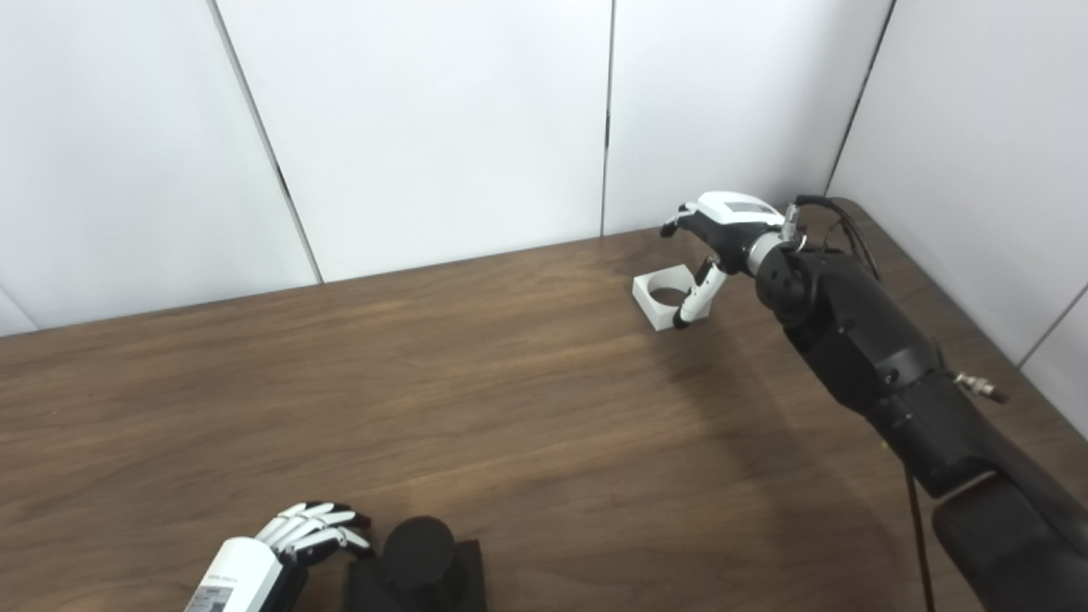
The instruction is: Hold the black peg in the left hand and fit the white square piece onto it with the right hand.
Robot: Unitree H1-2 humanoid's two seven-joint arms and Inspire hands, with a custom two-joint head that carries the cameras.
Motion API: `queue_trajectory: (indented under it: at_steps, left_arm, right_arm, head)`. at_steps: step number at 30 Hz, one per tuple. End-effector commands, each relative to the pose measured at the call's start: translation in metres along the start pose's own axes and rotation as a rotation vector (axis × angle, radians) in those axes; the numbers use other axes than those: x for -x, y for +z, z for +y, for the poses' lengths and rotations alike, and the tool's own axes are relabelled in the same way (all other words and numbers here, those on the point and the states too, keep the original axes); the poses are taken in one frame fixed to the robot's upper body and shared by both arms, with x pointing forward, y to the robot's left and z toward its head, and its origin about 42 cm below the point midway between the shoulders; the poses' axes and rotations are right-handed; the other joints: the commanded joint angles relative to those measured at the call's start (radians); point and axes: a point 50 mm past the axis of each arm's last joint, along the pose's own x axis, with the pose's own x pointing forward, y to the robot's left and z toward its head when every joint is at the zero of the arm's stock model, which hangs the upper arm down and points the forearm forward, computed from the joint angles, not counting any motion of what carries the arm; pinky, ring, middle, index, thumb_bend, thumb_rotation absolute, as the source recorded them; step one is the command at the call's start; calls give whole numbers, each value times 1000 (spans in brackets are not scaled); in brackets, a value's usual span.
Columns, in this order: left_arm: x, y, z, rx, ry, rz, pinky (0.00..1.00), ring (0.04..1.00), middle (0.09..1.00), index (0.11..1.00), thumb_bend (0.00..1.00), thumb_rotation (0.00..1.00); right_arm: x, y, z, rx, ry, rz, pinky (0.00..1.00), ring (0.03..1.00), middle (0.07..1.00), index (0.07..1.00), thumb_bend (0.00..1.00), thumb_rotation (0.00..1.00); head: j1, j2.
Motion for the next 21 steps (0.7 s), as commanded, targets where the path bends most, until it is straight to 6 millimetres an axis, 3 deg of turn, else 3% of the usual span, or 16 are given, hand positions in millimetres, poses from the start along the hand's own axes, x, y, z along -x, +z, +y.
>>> queue_trajectory:
  at_steps: [1,21]
  left_arm:
    - [24,-21,-12,-48,-99,106,852,810,758,490,506,56]
    - [24,-18,-8,-49,-93,104,843,803,751,490,507,54]
  right_arm:
    - [5,3,-47,31,-102,-4,1000,1000,975,862,935,210]
    - [-31,25,-50,78,-64,18,1000,1000,958,857,928,229]
  head:
    - [-1,0]
    - [1,8]
